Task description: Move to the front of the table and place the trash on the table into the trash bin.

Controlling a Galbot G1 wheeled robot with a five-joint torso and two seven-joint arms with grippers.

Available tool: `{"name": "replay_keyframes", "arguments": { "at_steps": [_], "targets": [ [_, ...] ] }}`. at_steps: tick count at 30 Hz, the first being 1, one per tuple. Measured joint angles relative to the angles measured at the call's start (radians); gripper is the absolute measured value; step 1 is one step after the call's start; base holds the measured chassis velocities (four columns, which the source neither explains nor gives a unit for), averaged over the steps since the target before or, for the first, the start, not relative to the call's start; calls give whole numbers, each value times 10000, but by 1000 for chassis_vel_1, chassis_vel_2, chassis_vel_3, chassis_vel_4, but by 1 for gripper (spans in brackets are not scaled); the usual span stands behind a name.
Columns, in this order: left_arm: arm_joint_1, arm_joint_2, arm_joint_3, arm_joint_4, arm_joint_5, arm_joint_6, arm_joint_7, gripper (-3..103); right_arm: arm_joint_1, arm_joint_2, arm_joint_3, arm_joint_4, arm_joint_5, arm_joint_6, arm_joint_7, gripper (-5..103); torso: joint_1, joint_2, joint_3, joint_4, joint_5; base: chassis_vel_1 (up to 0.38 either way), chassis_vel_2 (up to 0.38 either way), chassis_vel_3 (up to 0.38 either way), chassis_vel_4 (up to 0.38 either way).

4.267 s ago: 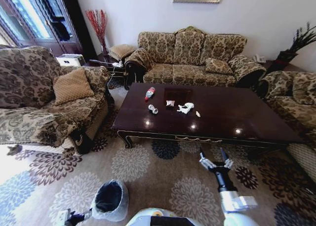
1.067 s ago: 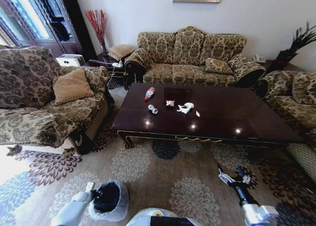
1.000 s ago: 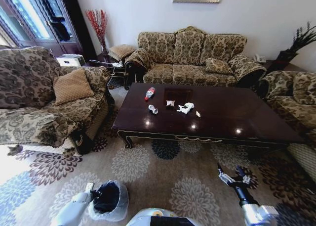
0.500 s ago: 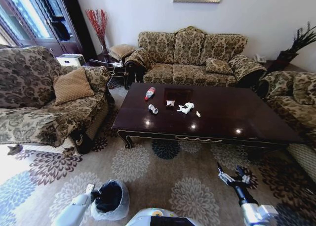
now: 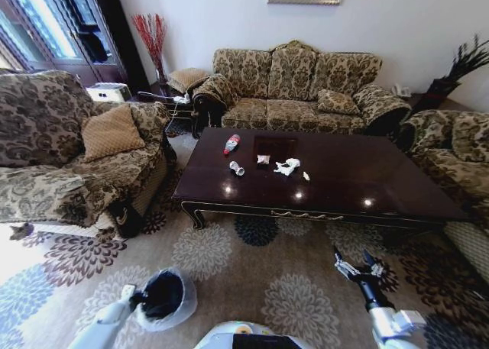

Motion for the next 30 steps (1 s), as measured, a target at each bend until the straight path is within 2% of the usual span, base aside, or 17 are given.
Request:
{"name": "replay_keyframes", "arguments": {
  "at_steps": [1,2,5,6,9,10,11,12,14,16,18,19,22,24,26,28,30],
  "targets": [
    [461,175,-402,-802,-293,199,-125,0,112,98,-67,47,-83,-11,26,100,0,0,1,1,5,0,0,0,0],
    [461,175,-402,-802,-293,199,-125,0,112,98,-67,47,-83,-11,26,100,0,0,1,1,5,0,0,0,0],
    [1645,648,-1369,-2905,-1070,672,-563,0,244,308,-209,359,-358,-103,113,100,0,0,0,0,21,0,0,0,0],
    [1645,648,-1369,-2905,-1070,672,-563,0,244,308,-209,359,-358,-103,113,100,0,0,0,0,21,0,0,0,0],
    [2576,943,-2175,-4650,-1547,1248,-861,0,210,654,-157,753,-597,-91,121,100,0,0,-2,-11,-1,0,0,0,0],
    [3039,903,-2681,-5432,-1778,1529,-1069,0,218,799,-180,868,-627,-91,119,100,0,0,-1,-10,1,0,0,0,0],
    [3039,903,-2681,-5432,-1778,1529,-1069,0,218,799,-180,868,-627,-91,119,100,0,0,-1,-10,1,0,0,0,0],
    [3432,860,-3110,-6054,-1940,1728,-1205,0,265,907,-215,909,-647,-92,112,100,0,0,-1,-7,14,0,0,0,0],
    [4226,729,-3837,-7217,-2172,1897,-1358,0,460,1040,-258,935,-661,-124,93,100,0,0,-1,2,10,0,0,0,0],
    [4415,663,-4027,-7565,-2224,1947,-1413,0,525,1048,-269,933,-651,-147,99,100,0,0,-1,2,3,0,0,0,0],
    [5280,245,-5022,-9326,-2595,2198,-1619,0,676,938,-281,866,-578,-204,175,100,0,0,-1,-1,13,0,0,0,0],
    [5280,245,-5022,-9326,-2595,2198,-1619,0,676,938,-281,866,-578,-204,175,100,0,0,-1,-1,13,0,0,0,0],
    [6077,-309,-5994,-11297,-3175,2265,-1637,0,582,642,-246,877,-248,-219,190,100,0,0,-1,-3,12,0,0,0,0],
    [6122,-392,-6092,-11580,-3274,2282,-1667,0,558,624,-245,898,-193,-219,197,100,-1,0,-1,-4,11,0,0,0,0],
    [6133,-569,-6573,-12820,-3863,2552,-1882,0,460,547,-264,1073,41,-242,262,100,-1,0,-1,-1,6,0,0,0,0],
    [6097,-546,-6747,-13219,-4120,2646,-1929,0,456,531,-296,1137,92,-265,286,100,-1,0,0,-1,5,0,0,0,0],
    [5776,-150,-7235,-14175,-4836,2838,-2013,0,564,538,-459,1317,103,-309,360,100,-1,0,-1,-5,18,0,0,0,0]
  ]
}}
